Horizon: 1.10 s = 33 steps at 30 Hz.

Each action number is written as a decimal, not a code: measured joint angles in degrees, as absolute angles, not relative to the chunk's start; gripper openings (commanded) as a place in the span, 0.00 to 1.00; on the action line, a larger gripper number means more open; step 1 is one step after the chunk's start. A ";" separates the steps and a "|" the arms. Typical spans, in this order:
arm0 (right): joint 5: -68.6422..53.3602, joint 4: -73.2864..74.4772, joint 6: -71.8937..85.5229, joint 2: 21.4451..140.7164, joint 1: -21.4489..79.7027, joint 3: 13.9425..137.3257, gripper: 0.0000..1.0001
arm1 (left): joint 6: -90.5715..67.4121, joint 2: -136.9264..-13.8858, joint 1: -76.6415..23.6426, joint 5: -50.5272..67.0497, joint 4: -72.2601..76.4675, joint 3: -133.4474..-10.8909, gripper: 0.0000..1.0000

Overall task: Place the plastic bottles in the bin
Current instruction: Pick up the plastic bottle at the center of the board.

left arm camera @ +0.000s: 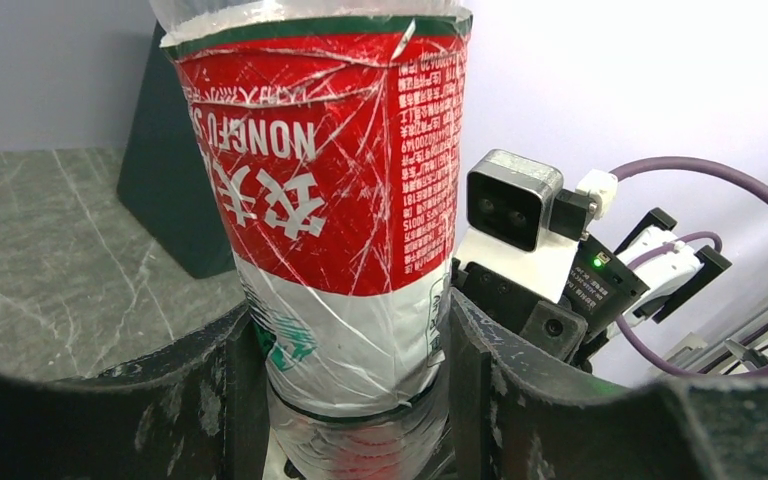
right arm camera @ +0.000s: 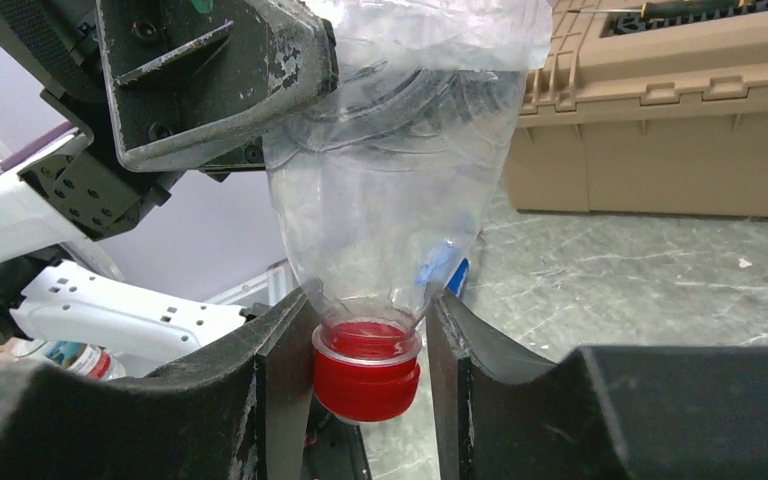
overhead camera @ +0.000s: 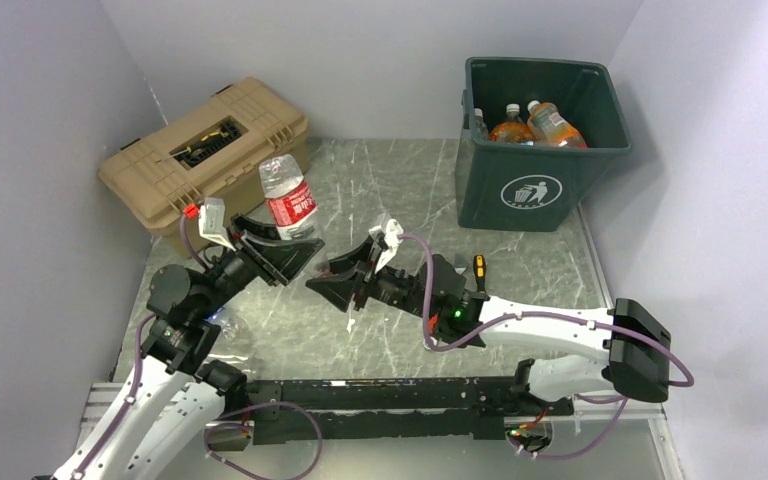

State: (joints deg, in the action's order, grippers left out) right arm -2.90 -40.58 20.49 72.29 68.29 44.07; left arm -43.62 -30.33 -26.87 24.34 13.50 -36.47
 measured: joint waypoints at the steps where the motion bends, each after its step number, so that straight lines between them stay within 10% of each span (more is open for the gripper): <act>1: -2.81 -39.86 20.45 72.29 68.29 44.51 0.00 | -43.59 -30.37 -26.81 24.34 13.74 -36.47 0.57; 7: -2.20 -37.15 19.55 72.29 68.29 45.36 0.00 | -43.57 -31.24 -26.72 24.58 13.85 -36.53 0.99; 26: 11.66 -21.93 13.72 62.54 68.47 46.57 0.00 | -34.61 -25.96 -26.85 13.93 -2.17 -46.57 0.99; 33: 33.30 -4.99 4.47 63.53 67.77 69.67 0.00 | -26.61 -26.70 -26.85 1.52 -14.57 -53.10 0.99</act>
State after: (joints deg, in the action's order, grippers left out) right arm 33.30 -4.99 4.47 63.53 67.77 69.67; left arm -26.61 -26.70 -26.85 1.52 -14.57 -53.10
